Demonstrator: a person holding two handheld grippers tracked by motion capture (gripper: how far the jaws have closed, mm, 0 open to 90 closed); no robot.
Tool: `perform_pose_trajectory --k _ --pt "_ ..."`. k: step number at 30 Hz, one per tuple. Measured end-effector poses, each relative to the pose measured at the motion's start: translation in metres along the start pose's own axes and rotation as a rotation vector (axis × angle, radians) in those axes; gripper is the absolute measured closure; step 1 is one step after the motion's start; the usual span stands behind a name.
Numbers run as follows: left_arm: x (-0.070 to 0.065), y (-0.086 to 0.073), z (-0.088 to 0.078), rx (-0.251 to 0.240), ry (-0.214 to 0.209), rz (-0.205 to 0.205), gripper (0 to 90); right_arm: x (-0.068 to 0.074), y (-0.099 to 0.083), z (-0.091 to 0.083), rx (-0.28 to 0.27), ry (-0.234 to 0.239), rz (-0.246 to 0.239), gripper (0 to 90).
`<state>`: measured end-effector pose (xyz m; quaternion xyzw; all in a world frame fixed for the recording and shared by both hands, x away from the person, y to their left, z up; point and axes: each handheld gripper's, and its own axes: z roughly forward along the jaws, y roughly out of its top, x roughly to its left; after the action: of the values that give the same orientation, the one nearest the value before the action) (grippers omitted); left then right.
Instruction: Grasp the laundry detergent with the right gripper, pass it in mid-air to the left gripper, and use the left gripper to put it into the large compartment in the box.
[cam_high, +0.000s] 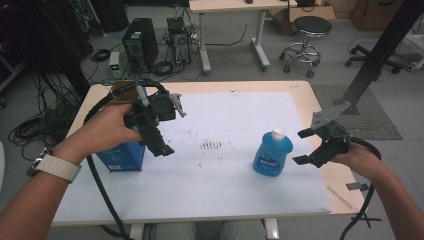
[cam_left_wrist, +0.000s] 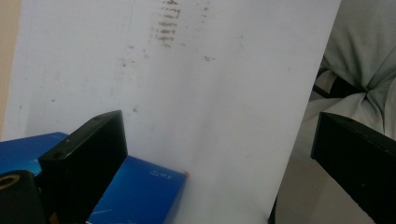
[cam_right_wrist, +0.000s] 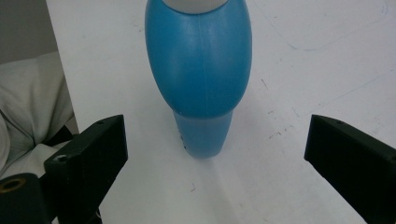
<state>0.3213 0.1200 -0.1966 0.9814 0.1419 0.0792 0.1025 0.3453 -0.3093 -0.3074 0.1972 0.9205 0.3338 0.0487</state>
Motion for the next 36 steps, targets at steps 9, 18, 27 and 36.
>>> perform_pose_trajectory --k 9,18,27,36 --pt "0.0 0.001 0.001 -0.003 0.0 -0.001 4.1 -0.001 -0.005 0.007 -0.029 0.01 -0.001 5.7" --pt "0.001 0.002 0.002 0.001 -0.003 -0.003 4.2 -0.004 -0.011 0.012 -0.065 0.019 0.012 5.7" --pt "0.002 0.002 0.003 0.005 -0.007 -0.006 4.2 -0.004 -0.018 0.019 -0.086 0.018 0.021 5.8" --pt "0.002 0.003 0.004 0.003 -0.007 -0.007 4.2 -0.005 -0.022 0.023 -0.119 0.025 0.025 5.7"
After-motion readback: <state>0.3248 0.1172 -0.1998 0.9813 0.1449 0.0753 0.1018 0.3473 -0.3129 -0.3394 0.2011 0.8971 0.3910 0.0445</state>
